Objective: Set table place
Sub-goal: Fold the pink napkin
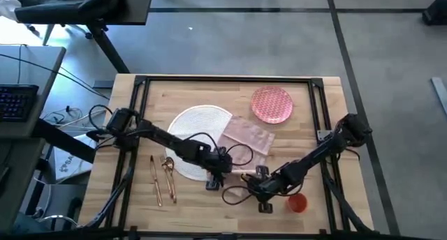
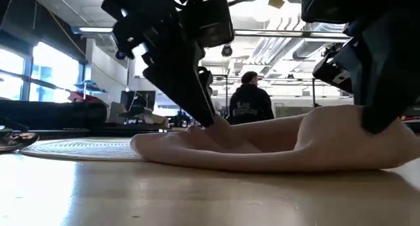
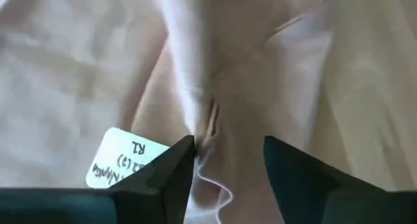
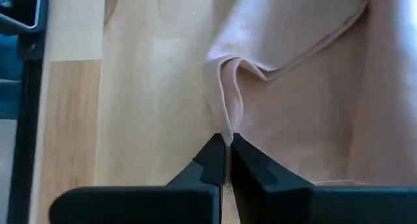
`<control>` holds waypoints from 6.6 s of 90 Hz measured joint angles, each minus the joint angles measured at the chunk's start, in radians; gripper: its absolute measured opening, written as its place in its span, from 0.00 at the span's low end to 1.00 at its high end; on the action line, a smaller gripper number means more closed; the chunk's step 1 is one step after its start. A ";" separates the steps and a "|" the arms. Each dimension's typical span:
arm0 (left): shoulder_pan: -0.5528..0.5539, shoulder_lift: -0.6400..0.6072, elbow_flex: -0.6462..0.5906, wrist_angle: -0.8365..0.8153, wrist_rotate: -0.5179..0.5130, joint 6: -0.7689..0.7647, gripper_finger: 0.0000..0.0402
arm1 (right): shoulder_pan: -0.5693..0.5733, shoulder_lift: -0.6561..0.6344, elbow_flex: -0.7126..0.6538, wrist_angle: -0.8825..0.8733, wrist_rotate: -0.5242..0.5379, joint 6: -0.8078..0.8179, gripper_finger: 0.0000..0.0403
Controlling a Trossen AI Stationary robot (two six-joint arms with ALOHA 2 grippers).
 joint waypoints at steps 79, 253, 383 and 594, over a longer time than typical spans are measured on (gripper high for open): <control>-0.067 -0.005 0.001 0.004 -0.178 0.082 0.28 | -0.002 0.000 0.000 0.000 0.000 0.008 0.00; -0.004 -0.397 0.001 -0.254 -0.239 -0.291 0.00 | -0.117 -0.136 0.253 -0.659 0.103 0.316 0.00; 0.431 -0.113 0.000 -0.065 0.055 0.226 0.00 | -0.519 -0.141 0.056 -0.615 0.007 0.090 0.00; 0.466 -0.022 0.001 -0.111 0.527 0.620 0.28 | -0.315 -0.179 -0.234 -0.121 -0.027 0.120 0.43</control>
